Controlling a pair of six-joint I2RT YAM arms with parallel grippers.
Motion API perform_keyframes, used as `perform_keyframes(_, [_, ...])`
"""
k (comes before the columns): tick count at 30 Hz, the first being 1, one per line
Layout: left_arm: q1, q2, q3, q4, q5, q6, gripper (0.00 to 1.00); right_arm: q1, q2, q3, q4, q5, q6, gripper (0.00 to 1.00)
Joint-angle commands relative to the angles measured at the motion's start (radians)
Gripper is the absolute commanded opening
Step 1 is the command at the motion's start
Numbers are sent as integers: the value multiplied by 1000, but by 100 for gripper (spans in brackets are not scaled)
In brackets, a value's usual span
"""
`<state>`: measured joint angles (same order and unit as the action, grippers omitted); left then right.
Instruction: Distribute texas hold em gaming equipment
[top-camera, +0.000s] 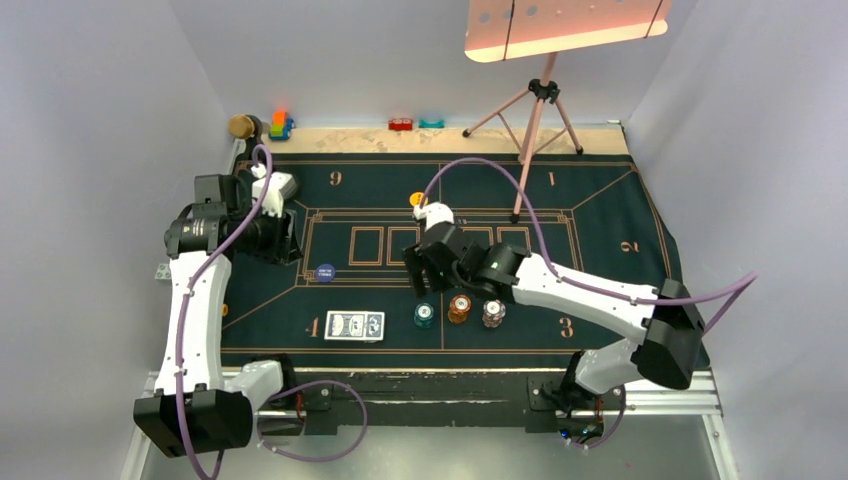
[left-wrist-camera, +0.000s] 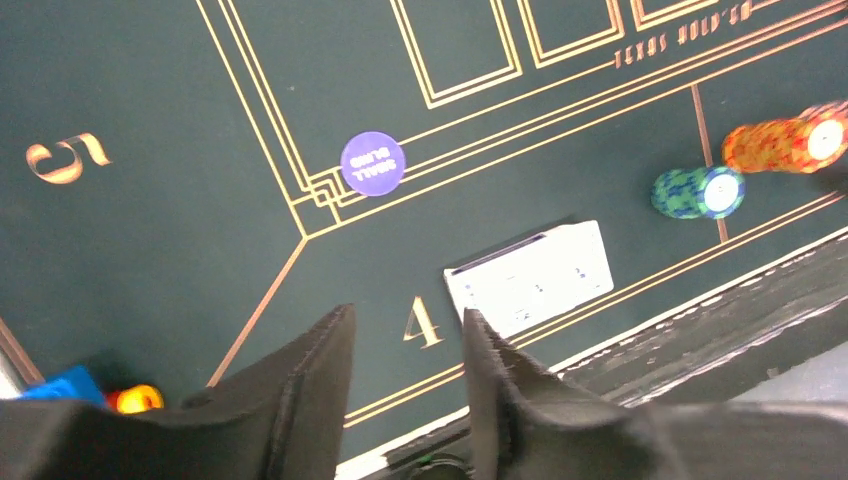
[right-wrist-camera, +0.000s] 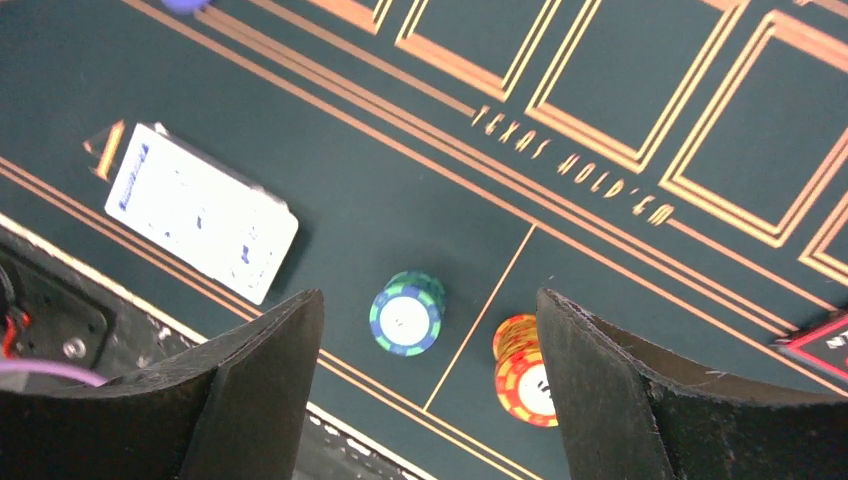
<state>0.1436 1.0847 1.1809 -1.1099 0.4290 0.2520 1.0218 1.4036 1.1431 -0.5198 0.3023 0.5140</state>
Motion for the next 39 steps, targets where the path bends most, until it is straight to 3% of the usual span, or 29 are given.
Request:
perform_keyframes(1, [1,-49,-18,40,25,-5,82,53,32,-54,66,-71,14,81])
perform_keyframes(2, [1,-53,-18,40,23,-4,97,66,39,-63,75,-79,22,81])
perform_keyframes(3, [1,-55,-16,38,22,-5,99,80,51,-72,81,-86,29,81])
perform_keyframes(20, [2,-46,0,39,-20,-5,100,158,221,-86,60,-22,52,75])
perform_keyframes(39, [2,-55,7,39,-45,2,100,158,246,-81,67,23,67,58])
